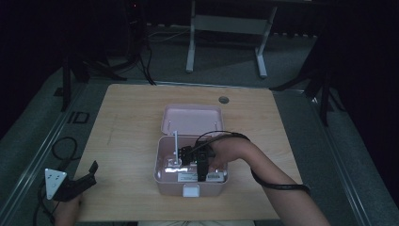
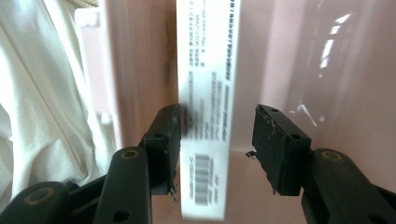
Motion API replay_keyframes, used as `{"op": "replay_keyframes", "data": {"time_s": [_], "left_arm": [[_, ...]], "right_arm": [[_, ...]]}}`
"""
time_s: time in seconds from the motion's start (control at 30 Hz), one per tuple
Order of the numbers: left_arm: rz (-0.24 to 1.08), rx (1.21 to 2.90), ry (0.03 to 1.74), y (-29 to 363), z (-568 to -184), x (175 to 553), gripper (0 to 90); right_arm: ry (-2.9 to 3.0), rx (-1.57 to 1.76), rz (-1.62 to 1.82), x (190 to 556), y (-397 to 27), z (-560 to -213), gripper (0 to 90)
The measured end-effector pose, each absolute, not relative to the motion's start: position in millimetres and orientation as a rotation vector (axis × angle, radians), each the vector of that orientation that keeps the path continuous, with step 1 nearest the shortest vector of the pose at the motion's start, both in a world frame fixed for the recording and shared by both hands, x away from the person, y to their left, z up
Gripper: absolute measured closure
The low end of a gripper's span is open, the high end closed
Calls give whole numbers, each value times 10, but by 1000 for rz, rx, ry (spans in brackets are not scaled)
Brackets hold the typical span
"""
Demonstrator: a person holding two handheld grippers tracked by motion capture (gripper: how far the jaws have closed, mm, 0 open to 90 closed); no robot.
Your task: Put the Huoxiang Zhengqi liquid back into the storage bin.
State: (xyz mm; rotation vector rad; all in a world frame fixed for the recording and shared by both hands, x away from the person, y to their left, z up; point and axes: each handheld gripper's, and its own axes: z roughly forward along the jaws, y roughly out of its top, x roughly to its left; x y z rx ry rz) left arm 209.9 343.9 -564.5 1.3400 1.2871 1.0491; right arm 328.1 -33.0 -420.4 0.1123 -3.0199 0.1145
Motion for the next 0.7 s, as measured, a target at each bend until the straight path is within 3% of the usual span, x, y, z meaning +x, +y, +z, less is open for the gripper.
{"op": "replay_keyframes", "data": {"time_s": [0.23, 0.7], "left_arm": [[1046, 1334, 1290, 3444, -5645, 2098, 30], [1050, 1337, 1292, 3439, -5644, 2098, 30]], "right_arm": [[-3058, 55, 45, 3337, -429, -4015, 453], [-3104, -58, -289, 3434, -881, -3594, 177]]}}
